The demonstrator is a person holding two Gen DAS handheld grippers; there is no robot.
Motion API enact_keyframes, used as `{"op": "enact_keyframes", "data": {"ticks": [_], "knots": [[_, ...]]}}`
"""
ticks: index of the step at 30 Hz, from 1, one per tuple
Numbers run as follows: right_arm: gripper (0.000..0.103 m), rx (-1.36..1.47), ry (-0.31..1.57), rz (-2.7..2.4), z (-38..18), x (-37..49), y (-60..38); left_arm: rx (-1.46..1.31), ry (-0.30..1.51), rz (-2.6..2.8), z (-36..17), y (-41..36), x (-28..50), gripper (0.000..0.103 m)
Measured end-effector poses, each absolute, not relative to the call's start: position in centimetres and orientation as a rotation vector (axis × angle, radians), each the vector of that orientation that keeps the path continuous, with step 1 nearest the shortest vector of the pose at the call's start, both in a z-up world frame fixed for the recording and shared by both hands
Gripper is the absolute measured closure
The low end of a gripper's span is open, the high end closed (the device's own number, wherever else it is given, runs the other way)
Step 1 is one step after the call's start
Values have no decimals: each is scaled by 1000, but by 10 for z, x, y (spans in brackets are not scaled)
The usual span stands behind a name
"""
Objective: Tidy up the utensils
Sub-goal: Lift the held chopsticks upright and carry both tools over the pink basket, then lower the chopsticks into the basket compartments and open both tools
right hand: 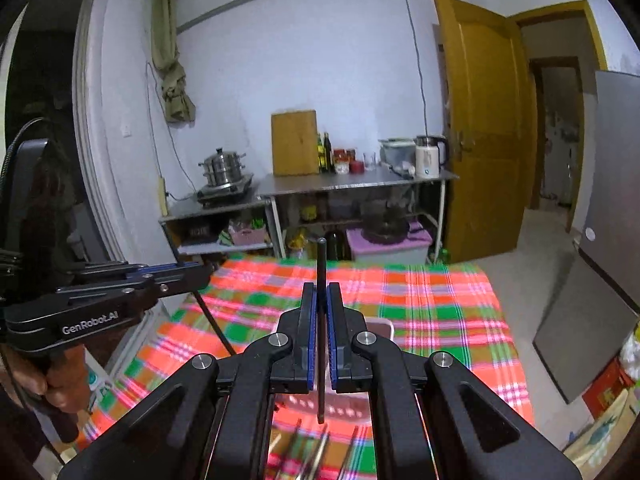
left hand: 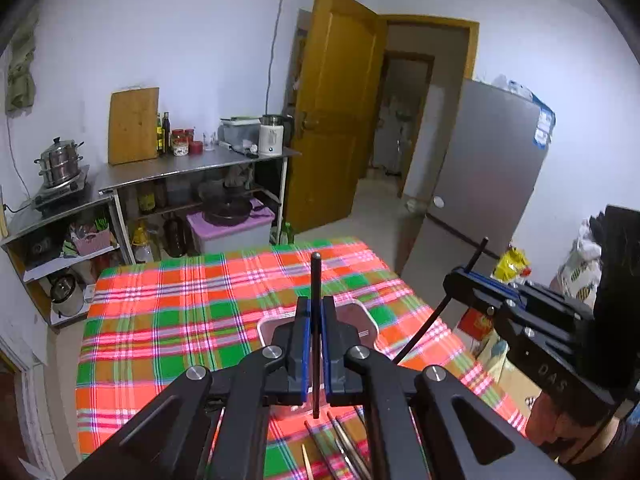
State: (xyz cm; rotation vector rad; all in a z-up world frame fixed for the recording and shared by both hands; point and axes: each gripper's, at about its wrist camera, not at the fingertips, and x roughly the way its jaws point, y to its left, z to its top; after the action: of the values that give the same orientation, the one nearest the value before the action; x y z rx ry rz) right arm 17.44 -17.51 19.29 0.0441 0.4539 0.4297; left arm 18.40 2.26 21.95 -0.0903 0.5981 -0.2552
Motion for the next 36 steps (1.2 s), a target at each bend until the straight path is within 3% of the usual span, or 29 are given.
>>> {"op": "enact_keyframes", "data": {"ticks": [10,25,31,33,36], "knots": [[98,98,425,438,201,206,-166,-144,581,-235,218,38,222,99],[98,102,619,441,129,240,-153,-163,719,-187,128,49,253,98],[97,83,643,441,118,245,-148,-151,698,-164,126,53,244,79],[90,81,636,436,119,243,-150,-149,677,-150,130,54,237,71],[85,89,623,434,122,240,-155,-143,657,-123,134,57,227,69]]}}
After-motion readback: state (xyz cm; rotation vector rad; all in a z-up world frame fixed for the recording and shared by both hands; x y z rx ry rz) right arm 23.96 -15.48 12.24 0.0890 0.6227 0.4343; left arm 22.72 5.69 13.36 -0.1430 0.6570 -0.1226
